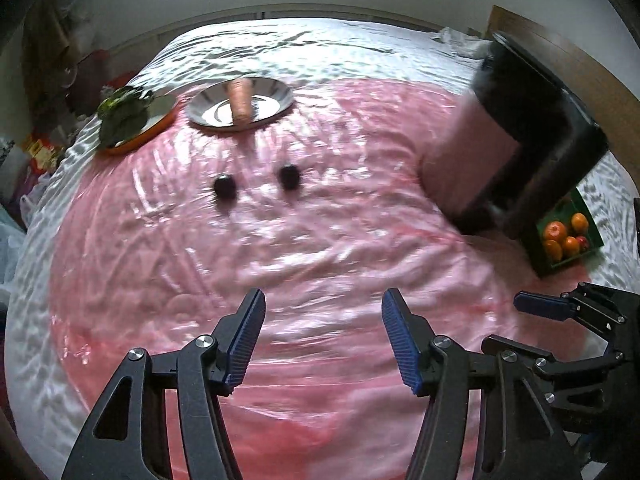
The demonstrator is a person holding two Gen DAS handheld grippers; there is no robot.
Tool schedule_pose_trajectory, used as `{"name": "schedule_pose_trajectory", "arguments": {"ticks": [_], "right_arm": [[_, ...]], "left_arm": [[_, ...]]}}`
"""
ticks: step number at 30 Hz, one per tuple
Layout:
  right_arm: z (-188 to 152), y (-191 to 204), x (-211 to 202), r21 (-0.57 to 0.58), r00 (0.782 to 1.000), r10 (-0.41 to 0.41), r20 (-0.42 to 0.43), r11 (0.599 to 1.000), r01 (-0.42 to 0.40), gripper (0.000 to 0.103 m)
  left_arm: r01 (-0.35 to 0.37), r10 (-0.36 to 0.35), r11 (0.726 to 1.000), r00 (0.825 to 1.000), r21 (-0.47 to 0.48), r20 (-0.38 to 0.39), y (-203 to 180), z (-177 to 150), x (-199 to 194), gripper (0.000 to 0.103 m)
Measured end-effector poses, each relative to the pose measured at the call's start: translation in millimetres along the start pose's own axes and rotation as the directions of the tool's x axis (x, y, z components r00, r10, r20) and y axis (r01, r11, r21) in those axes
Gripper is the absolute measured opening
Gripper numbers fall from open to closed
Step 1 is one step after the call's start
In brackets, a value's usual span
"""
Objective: Organize fruits
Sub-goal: 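Move both open grippers back toward the two dark plums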
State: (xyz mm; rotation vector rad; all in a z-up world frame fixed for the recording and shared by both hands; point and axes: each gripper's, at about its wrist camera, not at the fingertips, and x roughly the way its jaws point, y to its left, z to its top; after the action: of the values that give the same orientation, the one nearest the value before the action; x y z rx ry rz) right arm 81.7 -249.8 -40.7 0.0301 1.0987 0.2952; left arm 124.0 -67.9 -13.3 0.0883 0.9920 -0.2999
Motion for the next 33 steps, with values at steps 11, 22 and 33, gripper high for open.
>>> {"name": "schedule_pose_trajectory", "arguments": {"ticks": [11, 22, 33], "right_arm": [[35, 34, 27, -0.063, 0.999, 0.035, 0.003, 0.997, -0.035, 0.103], [80, 49, 48, -0.098, 0.998, 0.058, 0.035, 0.994, -0.054, 0.103], [115, 47, 64, -0.098, 0.995, 0.080, 0.067, 0.993, -0.073, 0.103]], "left_arm": [[-0.042, 0.041, 0.996, 0.999, -0.074, -0.014, 50, 2, 13, 0.058], [-0.056, 0.057, 0.987, 0.998, -0.152, -0.001, 91, 21, 29, 0.058], [-0.029, 0.034, 0.973, 0.999, -0.231, 0.019, 116, 46, 48, 0.058]]}}
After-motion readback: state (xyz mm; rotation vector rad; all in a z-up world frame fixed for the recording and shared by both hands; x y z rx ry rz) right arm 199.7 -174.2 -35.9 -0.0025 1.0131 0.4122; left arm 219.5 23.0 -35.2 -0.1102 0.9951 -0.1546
